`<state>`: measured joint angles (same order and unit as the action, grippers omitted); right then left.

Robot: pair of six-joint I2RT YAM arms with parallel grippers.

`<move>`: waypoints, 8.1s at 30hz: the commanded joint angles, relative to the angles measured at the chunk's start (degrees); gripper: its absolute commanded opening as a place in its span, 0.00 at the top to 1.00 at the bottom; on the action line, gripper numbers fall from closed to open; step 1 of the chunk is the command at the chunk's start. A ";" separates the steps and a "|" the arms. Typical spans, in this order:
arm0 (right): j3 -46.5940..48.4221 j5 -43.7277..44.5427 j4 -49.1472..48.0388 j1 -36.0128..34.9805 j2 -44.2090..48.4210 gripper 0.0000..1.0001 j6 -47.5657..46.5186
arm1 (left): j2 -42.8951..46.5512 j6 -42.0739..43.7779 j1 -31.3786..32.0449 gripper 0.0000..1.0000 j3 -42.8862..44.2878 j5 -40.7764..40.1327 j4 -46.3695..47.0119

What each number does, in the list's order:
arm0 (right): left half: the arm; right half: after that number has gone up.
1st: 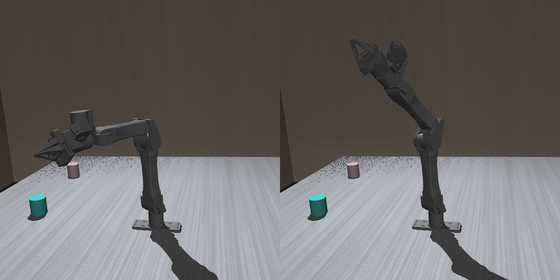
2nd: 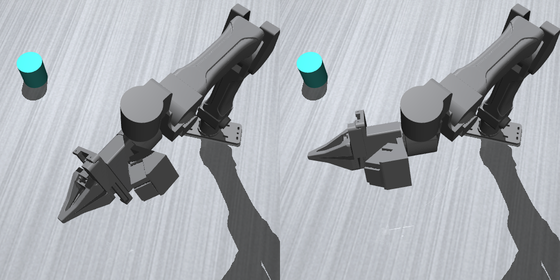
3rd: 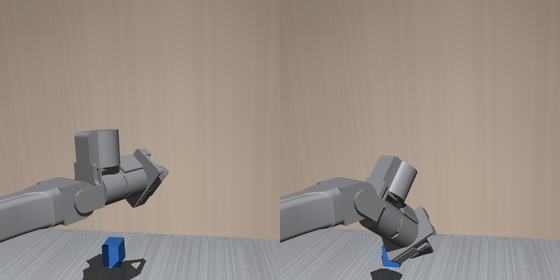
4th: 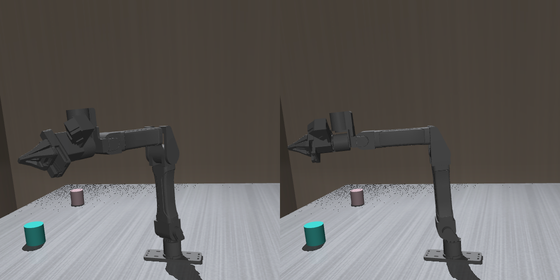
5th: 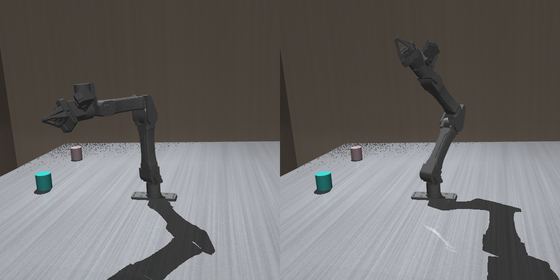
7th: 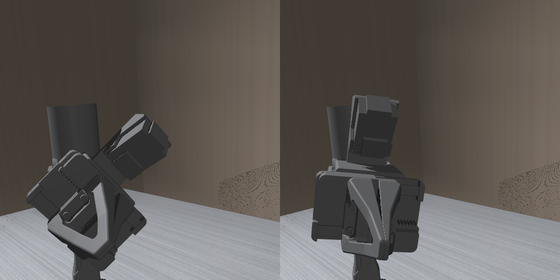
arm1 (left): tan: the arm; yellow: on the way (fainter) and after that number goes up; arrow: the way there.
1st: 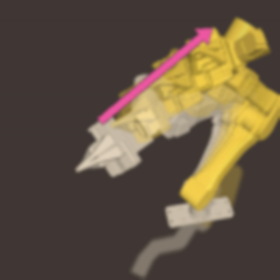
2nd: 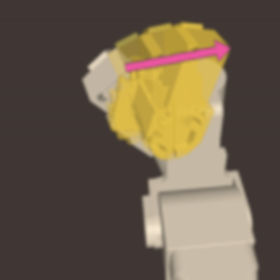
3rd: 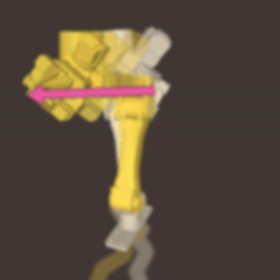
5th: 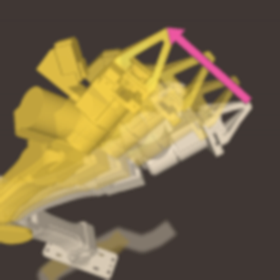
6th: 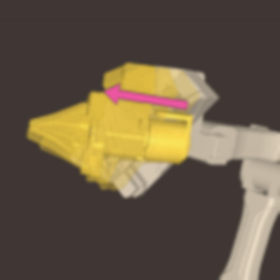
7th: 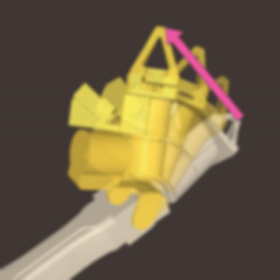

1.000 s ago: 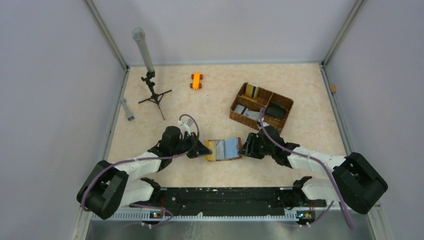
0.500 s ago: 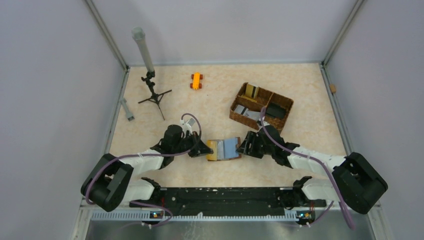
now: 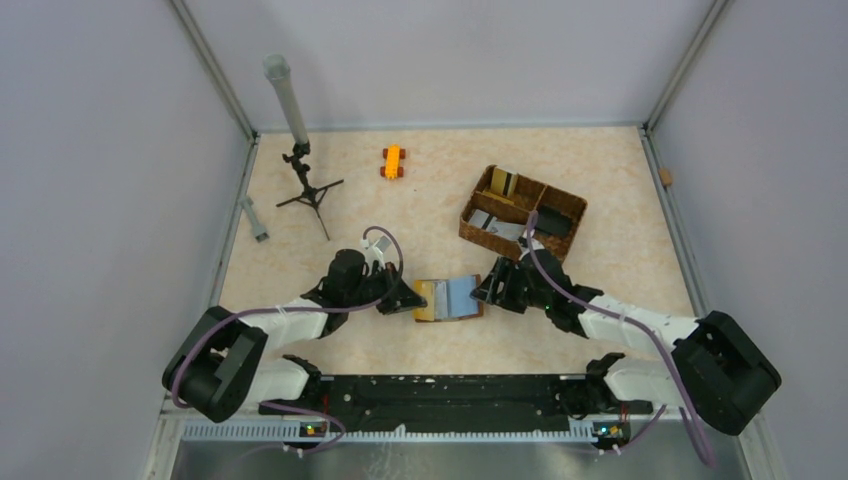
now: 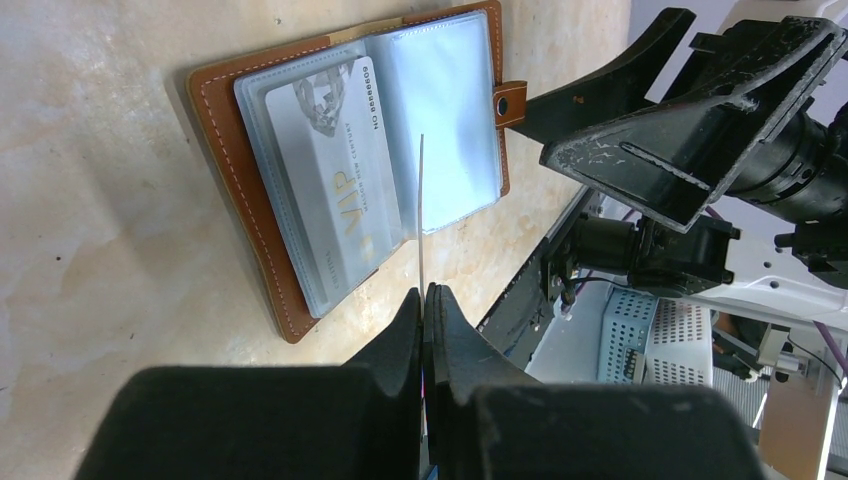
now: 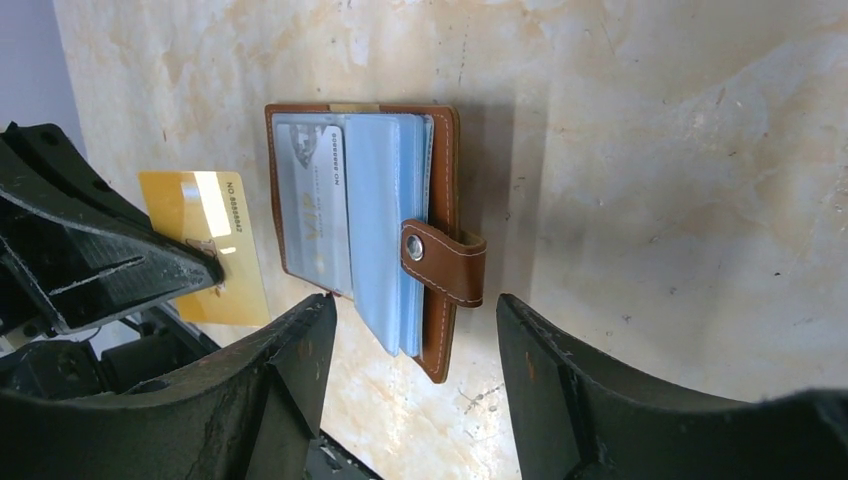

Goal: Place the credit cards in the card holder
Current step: Insert the credit card into the card holder, then turn over the card slot in the card holder.

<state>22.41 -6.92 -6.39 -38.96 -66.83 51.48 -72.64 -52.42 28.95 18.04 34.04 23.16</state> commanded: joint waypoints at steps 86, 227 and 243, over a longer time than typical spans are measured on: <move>3.96 3.14 3.31 -2.86 -12.62 1.00 -1.53 | -29.65 -17.67 7.61 1.00 -1.09 -8.75 38.03; 6.22 -1.76 -2.66 -3.58 -11.54 0.78 -7.78 | -2.63 4.35 9.11 0.58 9.99 -29.80 -24.16; 7.54 -4.68 -5.34 -3.82 -8.82 0.85 -6.34 | -4.23 3.56 9.15 0.64 9.73 -27.29 -21.36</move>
<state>28.56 -10.87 -8.84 -41.95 -77.34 44.95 -75.96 -48.53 38.28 28.38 5.67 -0.08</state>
